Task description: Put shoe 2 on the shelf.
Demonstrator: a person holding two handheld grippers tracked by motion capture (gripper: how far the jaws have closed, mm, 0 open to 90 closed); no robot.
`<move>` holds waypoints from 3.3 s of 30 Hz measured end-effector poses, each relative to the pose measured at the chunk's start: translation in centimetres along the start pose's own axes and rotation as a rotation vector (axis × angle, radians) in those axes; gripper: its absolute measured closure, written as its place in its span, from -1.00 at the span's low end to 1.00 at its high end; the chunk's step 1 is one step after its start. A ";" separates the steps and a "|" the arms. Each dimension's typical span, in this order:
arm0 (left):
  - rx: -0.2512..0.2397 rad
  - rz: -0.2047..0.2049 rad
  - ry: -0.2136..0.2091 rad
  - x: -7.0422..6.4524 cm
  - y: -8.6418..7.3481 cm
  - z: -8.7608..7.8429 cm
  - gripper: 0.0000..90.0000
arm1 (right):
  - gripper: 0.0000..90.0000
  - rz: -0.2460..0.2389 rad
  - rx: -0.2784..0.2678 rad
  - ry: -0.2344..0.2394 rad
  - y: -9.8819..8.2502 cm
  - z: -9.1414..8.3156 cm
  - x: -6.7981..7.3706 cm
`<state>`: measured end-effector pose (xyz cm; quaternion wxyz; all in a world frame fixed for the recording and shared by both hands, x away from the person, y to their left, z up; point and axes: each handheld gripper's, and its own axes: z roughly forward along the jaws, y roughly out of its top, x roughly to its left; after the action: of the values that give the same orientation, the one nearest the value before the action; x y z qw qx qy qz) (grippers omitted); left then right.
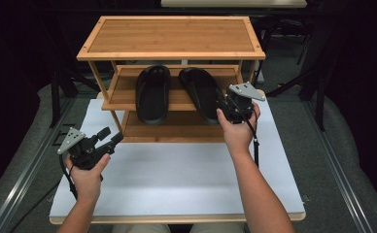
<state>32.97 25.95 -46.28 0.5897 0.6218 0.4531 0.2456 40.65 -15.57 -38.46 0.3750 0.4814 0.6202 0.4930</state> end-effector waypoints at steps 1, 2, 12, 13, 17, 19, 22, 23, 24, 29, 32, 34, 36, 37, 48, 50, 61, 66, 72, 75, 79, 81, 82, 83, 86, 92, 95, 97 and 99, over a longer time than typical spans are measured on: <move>0.000 0.001 0.000 0.0 0.0 0.1 -0.12 | 0.26 -0.021 0.002 0.000 0.0 -0.4 -0.1; 0.002 0.002 -0.002 0.0 0.1 0.1 -0.12 | 0.25 -0.028 0.002 0.007 0.0 -0.7 -0.3; 0.010 -0.004 -0.014 -0.6 2.1 2.0 -0.14 | 0.08 0.010 0.016 0.087 -0.3 -3.3 -2.2; 0.012 -0.010 -0.020 -0.8 2.4 2.4 -0.15 | 0.08 0.019 0.021 0.093 -0.4 -3.4 -2.3; 0.019 -0.013 -0.029 -1.4 3.6 3.9 -0.20 | 0.06 0.059 0.037 0.122 -1.2 -3.5 -2.2; 0.020 -0.012 -0.033 -1.7 4.1 4.6 -0.22 | 0.05 0.054 0.050 0.131 -1.7 -3.4 -1.9; 0.026 -0.011 -0.035 -2.2 4.6 5.5 -0.26 | 0.03 0.049 0.079 0.129 -2.4 -2.9 -1.2; 0.026 -0.016 -0.038 -2.3 4.7 5.7 -0.27 | 0.03 0.058 0.081 0.132 -2.7 -2.7 -1.0; 0.017 -0.024 -0.039 -2.4 4.8 5.8 -0.28 | 0.01 0.063 0.066 0.128 -2.9 -2.6 -0.8; 0.004 -0.041 -0.065 -3.1 5.2 6.3 -0.29 | -0.01 0.086 0.054 0.131 -3.0 -2.5 0.3; 0.045 -0.034 -0.062 -3.6 5.3 7.1 -0.30 | -0.03 0.075 0.050 0.133 -3.0 -2.2 1.2; 0.051 -0.032 -0.062 -3.9 5.2 7.5 -0.31 | -0.04 0.083 0.055 0.137 -3.0 -1.9 1.7; 0.069 -0.017 -0.063 -4.1 5.2 8.0 -0.26 | -0.05 0.091 0.050 0.136 -3.0 -1.7 2.3; 0.066 -0.016 -0.064 -4.2 5.1 8.1 -0.19 | -0.06 0.094 0.048 0.138 -3.0 -1.5 2.6; 0.099 0.054 -0.050 -4.5 5.8 8.4 -0.01 | -0.13 0.122 0.017 0.123 -3.3 -0.6 4.5; 0.097 0.055 -0.047 -4.6 5.8 8.6 -0.01 | -0.13 0.122 0.011 0.113 -3.3 -0.5 4.9; 0.092 0.045 -0.046 -4.6 6.0 10.3 -0.01 | -0.20 0.126 0.021 0.163 -3.0 0.5 4.8; 0.100 0.045 -0.034 -4.7 6.3 11.0 -0.01 | -0.20 0.127 0.020 0.175 -2.9 1.1 4.7; 0.094 0.039 -0.033 -4.6 6.3 11.5 -0.01 | -0.20 0.128 0.026 0.181 -2.7 1.7 4.4; 0.093 0.039 -0.035 -4.5 6.3 11.5 -0.01 | -0.20 0.129 0.025 0.181 -2.7 1.8 4.3; 0.092 0.035 -0.038 -4.4 6.4 11.7 -0.01 | -0.21 0.132 0.027 0.181 -2.7 2.0 4.3; 0.089 0.031 -0.037 -4.4 6.4 11.7 -0.01 | -0.21 0.133 0.032 0.174 -2.6 2.1 4.3; 0.089 0.031 -0.036 -4.4 6.4 11.7 -0.01 | -0.21 0.131 0.035 0.179 -2.6 2.1 4.3; 0.091 0.031 -0.035 -4.4 6.4 11.7 -0.01 | -0.21 0.131 0.035 0.178 -2.5 2.1 4.3; 0.088 0.029 -0.036 -4.4 6.4 11.7 -0.01 | -0.21 0.130 0.037 0.172 -2.5 2.1 4.3; 0.087 0.015 -0.039 -4.3 6.4 11.7 -0.01 | -0.20 0.115 0.040 0.168 -2.3 2.0 4.4; 0.086 0.015 -0.040 -4.3 6.5 11.5 -0.01 | -0.19 0.109 0.031 0.172 -2.2 1.8 4.4; 0.080 0.023 -0.039 -4.4 6.5 11.4 -0.02 | -0.19 0.107 0.019 0.168 -2.1 1.6 4.5; 0.075 0.022 -0.043 -4.4 6.6 11.3 -0.02 | -0.19 0.096 0.021 0.173 -1.9 1.4 4.5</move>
<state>42.22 17.16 -41.05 0.5729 0.6536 0.4424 0.2212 40.40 -11.01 -40.62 0.2907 0.4700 0.6317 0.5437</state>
